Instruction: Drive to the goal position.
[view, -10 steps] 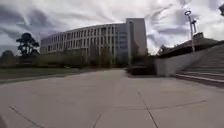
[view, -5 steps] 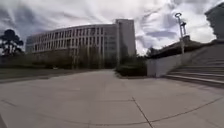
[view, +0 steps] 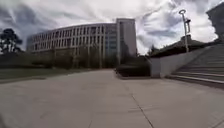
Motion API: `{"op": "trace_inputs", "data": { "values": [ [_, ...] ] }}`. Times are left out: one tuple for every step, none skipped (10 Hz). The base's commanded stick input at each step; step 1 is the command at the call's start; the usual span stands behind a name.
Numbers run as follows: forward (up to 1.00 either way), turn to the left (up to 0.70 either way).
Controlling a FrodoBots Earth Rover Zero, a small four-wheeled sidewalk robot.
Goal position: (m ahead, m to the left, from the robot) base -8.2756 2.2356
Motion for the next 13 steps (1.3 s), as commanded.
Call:
{"op": "trace_inputs", "data": {
  "values": [
    [1.00, 0.01],
    [1.00, 0.29],
    [1.00, 0.41],
    [1.00, 0.41],
    [1.00, 0.27],
    [1.00, 0.01],
    [1.00, 0.01],
    [1.00, 0.01],
    [1.00, 0.01],
    [1.00, 0.01],
    [1.00, 0.01],
    [1.00, 0.01],
    [1.00, 0.01]
  ]
}}
